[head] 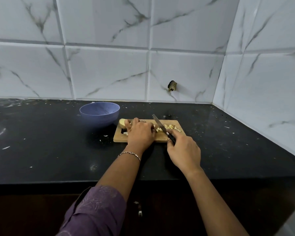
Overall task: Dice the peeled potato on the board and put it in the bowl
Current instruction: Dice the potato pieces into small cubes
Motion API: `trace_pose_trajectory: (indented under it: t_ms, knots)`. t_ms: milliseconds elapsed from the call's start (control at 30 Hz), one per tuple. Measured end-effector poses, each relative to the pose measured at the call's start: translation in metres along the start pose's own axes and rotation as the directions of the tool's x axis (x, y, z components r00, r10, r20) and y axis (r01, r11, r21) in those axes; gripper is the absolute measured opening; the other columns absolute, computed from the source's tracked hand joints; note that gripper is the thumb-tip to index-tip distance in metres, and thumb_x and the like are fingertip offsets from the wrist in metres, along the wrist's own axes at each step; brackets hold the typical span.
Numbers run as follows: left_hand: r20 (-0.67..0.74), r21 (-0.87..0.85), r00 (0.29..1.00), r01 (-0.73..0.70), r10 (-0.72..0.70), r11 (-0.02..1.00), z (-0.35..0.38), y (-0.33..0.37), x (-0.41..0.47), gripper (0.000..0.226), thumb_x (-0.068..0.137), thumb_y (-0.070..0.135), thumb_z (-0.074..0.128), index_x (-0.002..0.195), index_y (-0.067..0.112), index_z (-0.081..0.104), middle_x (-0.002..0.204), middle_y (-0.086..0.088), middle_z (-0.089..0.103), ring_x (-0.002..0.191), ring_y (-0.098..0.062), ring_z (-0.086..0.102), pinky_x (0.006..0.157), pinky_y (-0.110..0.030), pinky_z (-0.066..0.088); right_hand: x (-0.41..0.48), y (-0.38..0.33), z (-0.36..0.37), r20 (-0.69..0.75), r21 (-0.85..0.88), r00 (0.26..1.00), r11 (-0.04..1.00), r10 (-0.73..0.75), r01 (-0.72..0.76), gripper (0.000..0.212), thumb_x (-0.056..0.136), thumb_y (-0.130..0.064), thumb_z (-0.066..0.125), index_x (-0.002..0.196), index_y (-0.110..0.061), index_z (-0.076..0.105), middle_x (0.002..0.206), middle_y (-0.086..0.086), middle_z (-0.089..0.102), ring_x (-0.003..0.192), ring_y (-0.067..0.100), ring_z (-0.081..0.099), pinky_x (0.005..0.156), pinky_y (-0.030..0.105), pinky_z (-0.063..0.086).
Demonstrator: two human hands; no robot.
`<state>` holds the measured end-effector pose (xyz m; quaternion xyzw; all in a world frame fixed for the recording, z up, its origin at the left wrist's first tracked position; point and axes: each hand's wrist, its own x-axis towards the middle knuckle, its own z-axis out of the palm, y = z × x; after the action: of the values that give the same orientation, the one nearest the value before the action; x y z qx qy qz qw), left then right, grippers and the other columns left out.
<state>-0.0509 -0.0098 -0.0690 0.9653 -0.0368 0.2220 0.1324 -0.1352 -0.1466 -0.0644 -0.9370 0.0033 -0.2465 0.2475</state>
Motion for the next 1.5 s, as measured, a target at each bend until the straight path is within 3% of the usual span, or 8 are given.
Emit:
trace_pose_trajectory:
  t_ms: [167, 367, 567, 767, 900, 1067, 1200, 1500]
  knots:
    - [-0.074, -0.117, 0.995, 0.064, -0.073, 0.991, 0.0, -0.005, 0.0, 0.014, 0.094, 0.027, 0.059, 0.106, 0.021, 0.063, 0.106, -0.001, 0.066, 0.118, -0.022, 0.043, 0.095, -0.043, 0.041, 0.001, 0.001, 0.001, 0.01, 0.027, 1.0, 1.0, 0.009, -0.009, 0.037, 0.097, -0.026, 0.057, 0.132, -0.037, 0.057, 0.108, -0.005, 0.068, 0.099, 0.02, 0.065, 0.072, 0.027, 0.041]
    - [-0.155, -0.134, 0.97, 0.169, -0.189, 0.976, -0.004, -0.005, -0.009, 0.022, 0.09, 0.013, 0.06, 0.105, 0.026, 0.052, 0.105, 0.005, 0.064, 0.114, -0.021, 0.051, 0.105, -0.049, 0.022, -0.001, 0.001, 0.0, 0.044, 0.047, 0.999, 0.999, -0.027, 0.025, 0.034, 0.096, -0.028, 0.058, 0.128, -0.038, 0.06, 0.105, -0.009, 0.068, 0.096, 0.015, 0.064, 0.073, 0.029, 0.046]
    - [-0.159, -0.217, 0.949, 0.236, -0.273, 0.947, -0.013, -0.008, -0.018, 0.036, 0.088, 0.006, 0.057, 0.115, 0.029, 0.055, 0.112, 0.005, 0.062, 0.116, -0.02, 0.049, 0.106, -0.049, 0.022, -0.006, -0.002, -0.004, 0.095, 0.035, 0.993, 0.997, -0.069, 0.066, 0.035, 0.096, -0.028, 0.058, 0.129, -0.039, 0.06, 0.112, -0.012, 0.066, 0.101, 0.014, 0.063, 0.077, 0.03, 0.049]
    - [-0.111, -0.228, 0.973, 0.173, -0.202, 0.958, -0.009, -0.008, -0.018, 0.013, 0.092, 0.027, 0.063, 0.104, 0.033, 0.063, 0.107, 0.01, 0.067, 0.116, -0.015, 0.051, 0.103, -0.047, 0.019, -0.004, -0.001, -0.004, 0.052, -0.001, 0.998, 1.0, 0.02, -0.02, 0.035, 0.097, -0.027, 0.058, 0.13, -0.036, 0.06, 0.107, -0.008, 0.07, 0.099, 0.015, 0.065, 0.074, 0.028, 0.046]
    - [-0.116, -0.231, 0.978, 0.142, -0.172, 0.963, -0.009, -0.004, -0.016, 0.012, 0.088, 0.027, 0.064, 0.099, 0.032, 0.066, 0.102, 0.013, 0.068, 0.116, -0.011, 0.052, 0.104, -0.048, 0.018, 0.0, 0.001, -0.001, 0.072, 0.064, 0.997, 0.997, 0.032, -0.037, 0.035, 0.096, -0.028, 0.058, 0.13, -0.037, 0.06, 0.106, -0.007, 0.069, 0.097, 0.017, 0.065, 0.074, 0.029, 0.048]
    - [-0.059, -0.287, 0.99, 0.109, -0.131, 0.952, 0.002, -0.004, -0.005, 0.001, 0.083, 0.032, 0.071, 0.083, 0.032, 0.069, 0.089, 0.013, 0.07, 0.101, -0.011, 0.059, 0.104, -0.055, 0.034, 0.006, 0.008, 0.001, 0.094, 0.187, 0.994, 0.98, 0.055, -0.072, 0.035, 0.096, -0.029, 0.059, 0.129, -0.038, 0.061, 0.09, -0.014, 0.059, 0.089, 0.015, 0.061, 0.069, 0.027, 0.045]
    - [-0.075, -0.217, 0.989, 0.106, -0.125, 0.97, 0.003, -0.002, -0.005, 0.008, 0.087, 0.034, 0.066, 0.09, 0.03, 0.073, 0.092, 0.012, 0.071, 0.106, -0.012, 0.057, 0.103, -0.049, 0.022, 0.005, 0.009, 0.002, 0.087, 0.179, 0.995, 0.982, 0.043, -0.058, 0.036, 0.095, -0.028, 0.059, 0.128, -0.039, 0.061, 0.091, -0.012, 0.06, 0.092, 0.017, 0.064, 0.07, 0.028, 0.047]
    - [-0.043, -0.109, 0.996, 0.075, -0.08, 0.991, -0.006, 0.003, -0.014, 0.014, 0.093, 0.031, 0.057, 0.1, 0.03, 0.069, 0.107, 0.007, 0.067, 0.12, -0.02, 0.046, 0.102, -0.052, 0.017, 0.001, 0.004, 0.001, 0.054, 0.078, 0.999, 0.997, 0.006, -0.01, 0.037, 0.096, -0.027, 0.059, 0.131, -0.038, 0.059, 0.11, -0.006, 0.068, 0.099, 0.017, 0.064, 0.07, 0.026, 0.042]
